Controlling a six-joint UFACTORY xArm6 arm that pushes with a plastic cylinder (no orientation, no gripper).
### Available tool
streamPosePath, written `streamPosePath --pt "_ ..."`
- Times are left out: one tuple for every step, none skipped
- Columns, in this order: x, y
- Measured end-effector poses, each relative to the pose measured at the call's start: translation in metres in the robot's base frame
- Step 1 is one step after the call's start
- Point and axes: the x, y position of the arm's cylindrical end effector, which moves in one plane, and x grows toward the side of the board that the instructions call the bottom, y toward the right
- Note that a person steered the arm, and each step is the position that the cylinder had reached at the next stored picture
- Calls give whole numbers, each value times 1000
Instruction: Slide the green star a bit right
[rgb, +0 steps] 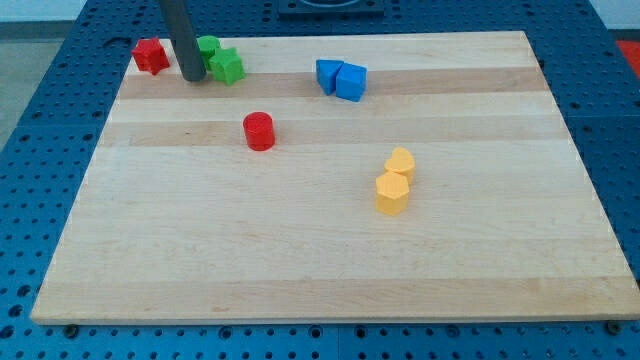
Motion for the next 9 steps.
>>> streamPosePath --pt "0 3" --pt "0 7" --pt "0 15" --pt "0 19" --pt "0 22" --pt "0 28" --pt "0 30" --pt "0 31" --pt "-5 31"
